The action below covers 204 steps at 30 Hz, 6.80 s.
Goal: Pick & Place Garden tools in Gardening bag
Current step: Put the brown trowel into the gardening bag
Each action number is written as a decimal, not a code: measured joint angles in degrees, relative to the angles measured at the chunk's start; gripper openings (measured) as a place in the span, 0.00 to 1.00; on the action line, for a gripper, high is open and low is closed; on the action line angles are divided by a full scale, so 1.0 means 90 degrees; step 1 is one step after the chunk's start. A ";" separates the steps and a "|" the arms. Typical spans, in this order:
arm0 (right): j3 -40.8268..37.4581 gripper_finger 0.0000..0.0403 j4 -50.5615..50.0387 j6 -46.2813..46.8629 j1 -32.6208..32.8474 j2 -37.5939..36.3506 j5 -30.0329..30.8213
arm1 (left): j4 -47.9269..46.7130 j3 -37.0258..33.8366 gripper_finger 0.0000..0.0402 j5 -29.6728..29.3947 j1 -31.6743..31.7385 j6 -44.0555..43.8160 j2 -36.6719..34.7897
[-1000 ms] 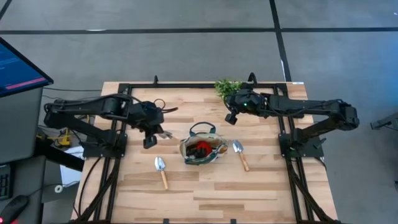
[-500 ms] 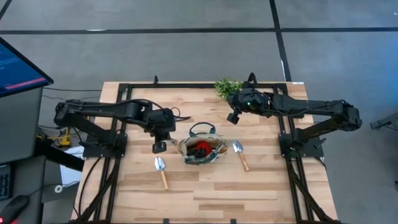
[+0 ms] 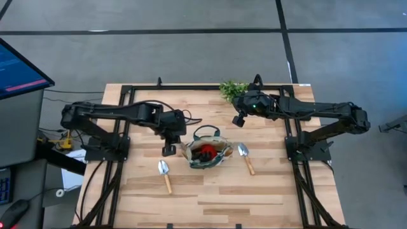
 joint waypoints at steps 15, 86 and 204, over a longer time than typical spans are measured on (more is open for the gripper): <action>0.0000 0.00 0.0001 -0.0084 0.0004 -0.0002 0.0000 | 0.0208 -0.0002 0.01 -0.0421 0.0121 0.0222 0.0166; 0.0002 0.00 -0.2679 0.3900 0.2852 -0.0789 0.0672 | 0.1423 -0.0597 0.01 -0.0760 0.0404 0.0894 -0.2812; -0.1702 0.47 -0.0989 0.9220 0.4251 0.2363 -0.2127 | 0.4520 -0.4216 0.01 0.0021 0.0432 0.0888 -0.5299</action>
